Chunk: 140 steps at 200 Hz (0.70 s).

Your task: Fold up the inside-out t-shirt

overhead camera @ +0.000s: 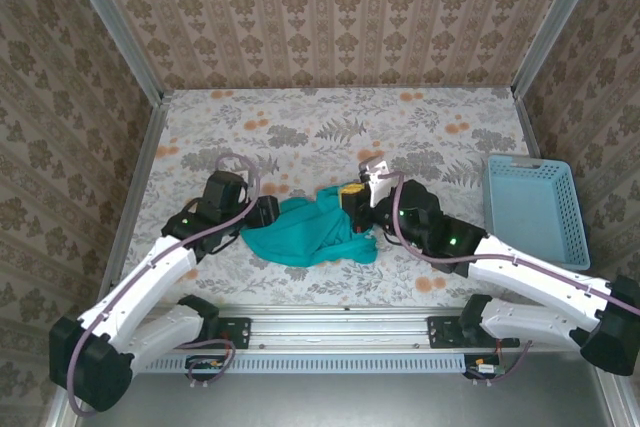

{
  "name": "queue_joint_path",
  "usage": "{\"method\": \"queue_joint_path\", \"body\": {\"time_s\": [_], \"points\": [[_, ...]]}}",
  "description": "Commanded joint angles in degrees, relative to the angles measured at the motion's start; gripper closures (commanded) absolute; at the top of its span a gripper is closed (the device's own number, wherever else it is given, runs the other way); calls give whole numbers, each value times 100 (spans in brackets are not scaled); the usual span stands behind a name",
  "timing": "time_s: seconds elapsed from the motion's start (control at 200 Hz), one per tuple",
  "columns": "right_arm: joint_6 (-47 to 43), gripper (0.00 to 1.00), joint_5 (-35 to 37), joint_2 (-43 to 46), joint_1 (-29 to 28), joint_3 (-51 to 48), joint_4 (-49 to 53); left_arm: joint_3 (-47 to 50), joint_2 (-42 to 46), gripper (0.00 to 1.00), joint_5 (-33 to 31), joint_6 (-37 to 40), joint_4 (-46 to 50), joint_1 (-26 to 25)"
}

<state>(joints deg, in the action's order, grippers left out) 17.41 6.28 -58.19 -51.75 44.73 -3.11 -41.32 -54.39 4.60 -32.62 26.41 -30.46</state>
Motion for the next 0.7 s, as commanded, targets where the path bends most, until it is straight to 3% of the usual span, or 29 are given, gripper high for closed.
{"method": "queue_joint_path", "body": {"time_s": [0.0, 0.42, 0.695], "points": [[-335, 100, -38, 124, -103, -171, 41, -243, -342, 30, 496, 80, -185, -208], [1526, 100, 624, 1113, -296, -2751, -172, -789, -2200, 23, 753, -240, -1434, -1310], [1579, 100, 628, 1229, -371, -2910, -363, -1457, -2948, 19, 716, -207, -1505, -1627]]}}
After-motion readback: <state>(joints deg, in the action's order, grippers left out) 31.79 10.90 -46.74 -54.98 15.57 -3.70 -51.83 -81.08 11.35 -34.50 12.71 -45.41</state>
